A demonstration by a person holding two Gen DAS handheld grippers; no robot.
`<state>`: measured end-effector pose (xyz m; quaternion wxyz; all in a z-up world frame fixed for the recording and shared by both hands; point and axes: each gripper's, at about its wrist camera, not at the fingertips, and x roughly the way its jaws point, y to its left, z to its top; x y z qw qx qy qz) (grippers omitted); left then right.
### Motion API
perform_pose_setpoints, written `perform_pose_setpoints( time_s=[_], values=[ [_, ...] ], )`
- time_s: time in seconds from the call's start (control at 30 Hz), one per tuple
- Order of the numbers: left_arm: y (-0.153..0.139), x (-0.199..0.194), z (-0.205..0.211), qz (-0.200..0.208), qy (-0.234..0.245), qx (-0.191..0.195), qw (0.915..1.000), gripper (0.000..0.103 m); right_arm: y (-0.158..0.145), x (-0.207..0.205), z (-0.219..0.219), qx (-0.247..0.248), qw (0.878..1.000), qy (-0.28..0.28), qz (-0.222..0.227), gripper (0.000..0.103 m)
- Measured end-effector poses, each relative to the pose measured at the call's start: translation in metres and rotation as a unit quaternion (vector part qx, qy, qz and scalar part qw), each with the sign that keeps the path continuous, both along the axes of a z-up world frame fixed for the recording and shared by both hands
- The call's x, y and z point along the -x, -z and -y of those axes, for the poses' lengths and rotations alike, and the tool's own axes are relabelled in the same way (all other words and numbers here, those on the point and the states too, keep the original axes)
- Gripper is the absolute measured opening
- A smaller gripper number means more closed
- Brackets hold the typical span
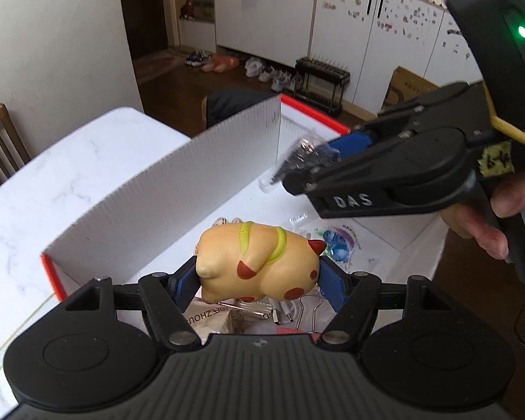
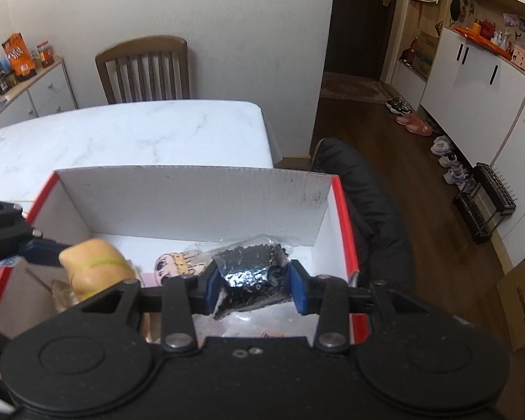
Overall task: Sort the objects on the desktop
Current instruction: 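Open both tools to drop the toy and packet, then lift them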
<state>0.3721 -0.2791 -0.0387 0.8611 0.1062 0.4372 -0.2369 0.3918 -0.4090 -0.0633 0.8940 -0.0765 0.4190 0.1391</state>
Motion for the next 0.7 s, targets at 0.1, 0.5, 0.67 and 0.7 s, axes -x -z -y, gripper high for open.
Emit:
perform_pose_setpoints(
  time_s=[0.1, 0.5, 0.67, 0.7],
  values=[
    [0.010, -0.004, 0.002, -0.013, -0.006, -0.007, 0.9999, 0.070, 0.007, -0.008, -0.004, 0.005, 1.000, 0.005, -0.006, 0.039],
    [0.035, -0.016, 0.006, -0.042, -0.010, -0.022, 0.9988, 0.070, 0.032, -0.021, -0.021, 0.030, 0.998, -0.018, -0.056, 0.039],
    [0.037, -0.019, 0.006, -0.051, -0.006, -0.027, 0.9983, 0.070, 0.038, -0.023, -0.025, 0.035, 0.996, -0.022, -0.075, 0.039],
    [0.037, -0.019, 0.006, -0.054, -0.006, -0.028, 0.9982, 0.070, 0.039, -0.023, -0.025, 0.036, 0.996, -0.022, -0.077, 0.039]
  ],
)
